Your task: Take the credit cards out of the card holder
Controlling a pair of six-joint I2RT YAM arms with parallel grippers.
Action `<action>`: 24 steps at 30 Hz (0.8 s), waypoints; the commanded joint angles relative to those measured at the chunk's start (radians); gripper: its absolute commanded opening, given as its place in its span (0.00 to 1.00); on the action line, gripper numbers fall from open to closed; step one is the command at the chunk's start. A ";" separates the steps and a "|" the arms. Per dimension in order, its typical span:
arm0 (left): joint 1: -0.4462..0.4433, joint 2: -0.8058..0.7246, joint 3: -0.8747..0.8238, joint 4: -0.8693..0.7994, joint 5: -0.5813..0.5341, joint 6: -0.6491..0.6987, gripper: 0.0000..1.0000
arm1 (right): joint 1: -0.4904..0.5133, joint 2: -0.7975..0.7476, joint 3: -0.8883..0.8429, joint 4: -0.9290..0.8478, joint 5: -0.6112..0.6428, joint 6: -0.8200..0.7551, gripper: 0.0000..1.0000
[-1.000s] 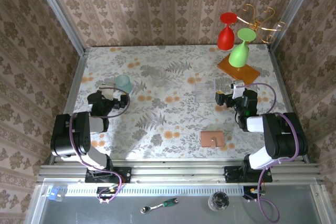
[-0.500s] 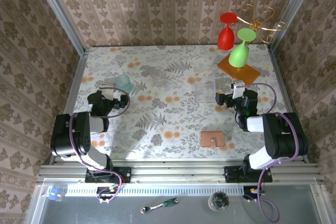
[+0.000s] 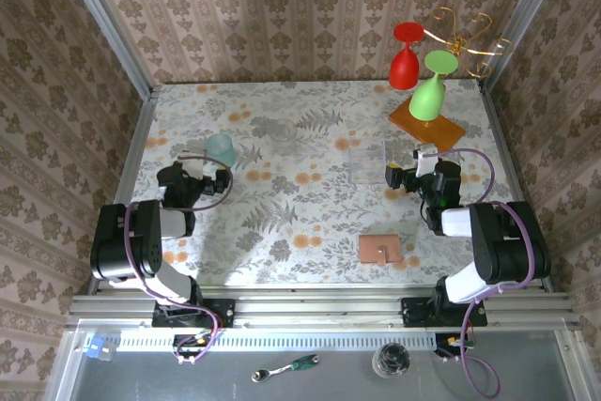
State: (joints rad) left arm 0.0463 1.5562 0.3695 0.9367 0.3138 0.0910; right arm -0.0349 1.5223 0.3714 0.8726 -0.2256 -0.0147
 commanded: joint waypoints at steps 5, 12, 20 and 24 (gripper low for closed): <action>-0.005 0.002 -0.007 0.039 -0.004 0.012 1.00 | -0.003 0.005 0.013 0.023 -0.015 0.002 1.00; 0.006 0.004 -0.001 0.035 -0.012 -0.006 1.00 | -0.003 0.006 0.014 0.023 -0.015 0.004 1.00; 0.007 0.005 0.000 0.034 -0.012 -0.007 1.00 | -0.003 0.005 0.011 0.026 -0.013 0.003 1.00; 0.006 0.003 -0.003 0.036 -0.016 -0.005 1.00 | -0.003 -0.006 0.022 0.000 0.010 0.013 1.00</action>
State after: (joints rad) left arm 0.0475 1.5562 0.3695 0.9367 0.3058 0.0906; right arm -0.0349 1.5223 0.3714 0.8719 -0.2249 -0.0139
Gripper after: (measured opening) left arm 0.999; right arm 0.999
